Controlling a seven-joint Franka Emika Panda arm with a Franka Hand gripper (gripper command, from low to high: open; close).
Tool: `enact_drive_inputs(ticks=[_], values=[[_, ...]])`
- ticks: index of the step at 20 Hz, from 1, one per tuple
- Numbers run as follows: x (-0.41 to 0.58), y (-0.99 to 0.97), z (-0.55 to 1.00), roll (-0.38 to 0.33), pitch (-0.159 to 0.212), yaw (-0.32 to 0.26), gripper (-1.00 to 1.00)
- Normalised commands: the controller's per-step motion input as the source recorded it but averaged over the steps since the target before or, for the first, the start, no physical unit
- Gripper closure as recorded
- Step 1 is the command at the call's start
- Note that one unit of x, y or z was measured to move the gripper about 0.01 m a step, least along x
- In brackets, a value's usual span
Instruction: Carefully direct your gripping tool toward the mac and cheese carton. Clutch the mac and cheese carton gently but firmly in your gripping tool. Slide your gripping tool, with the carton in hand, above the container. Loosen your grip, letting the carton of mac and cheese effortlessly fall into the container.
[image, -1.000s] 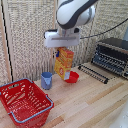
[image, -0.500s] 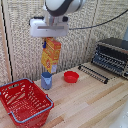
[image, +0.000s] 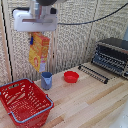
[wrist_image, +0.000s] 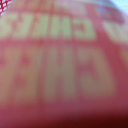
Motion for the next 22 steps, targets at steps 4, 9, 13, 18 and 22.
enact_drive_inputs(ticks=[4, 9, 13, 18, 22], values=[[0.029, 1.00, -0.28, -0.010, 0.183, 0.011, 1.00], [0.140, 0.58, -0.76, -0.010, 0.038, -0.004, 1.00], [0.142, 0.23, -0.98, -0.028, 0.000, -0.014, 1.00], [0.049, 0.16, -0.53, -0.063, 0.028, 0.000, -1.00], [0.123, 0.05, 0.04, 0.000, 0.017, 0.000, -1.00]])
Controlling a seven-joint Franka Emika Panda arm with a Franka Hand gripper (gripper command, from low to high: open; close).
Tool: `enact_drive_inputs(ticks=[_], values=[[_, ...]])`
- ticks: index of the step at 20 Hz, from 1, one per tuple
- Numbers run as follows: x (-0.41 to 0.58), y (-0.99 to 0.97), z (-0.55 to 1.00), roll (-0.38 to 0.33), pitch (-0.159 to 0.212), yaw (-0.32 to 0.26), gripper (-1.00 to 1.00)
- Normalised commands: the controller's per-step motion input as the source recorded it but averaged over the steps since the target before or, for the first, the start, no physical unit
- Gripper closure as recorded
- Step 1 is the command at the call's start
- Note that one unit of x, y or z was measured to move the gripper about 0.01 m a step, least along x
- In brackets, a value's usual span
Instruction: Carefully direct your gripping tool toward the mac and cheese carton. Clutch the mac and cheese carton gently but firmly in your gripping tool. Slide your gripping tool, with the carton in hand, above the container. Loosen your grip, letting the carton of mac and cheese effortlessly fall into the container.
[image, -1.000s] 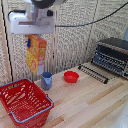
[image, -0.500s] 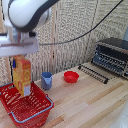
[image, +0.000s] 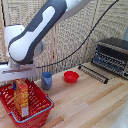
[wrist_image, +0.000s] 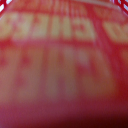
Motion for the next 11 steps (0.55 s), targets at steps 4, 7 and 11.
enact_drive_inputs(ticks=[4, 7, 11], values=[[0.077, 0.01, 0.44, 0.004, 0.003, -0.032, -1.00], [0.000, 0.00, 0.87, 0.003, 0.009, -0.085, -1.00], [-0.002, 0.00, 1.00, 0.000, 0.074, -0.059, -1.00]])
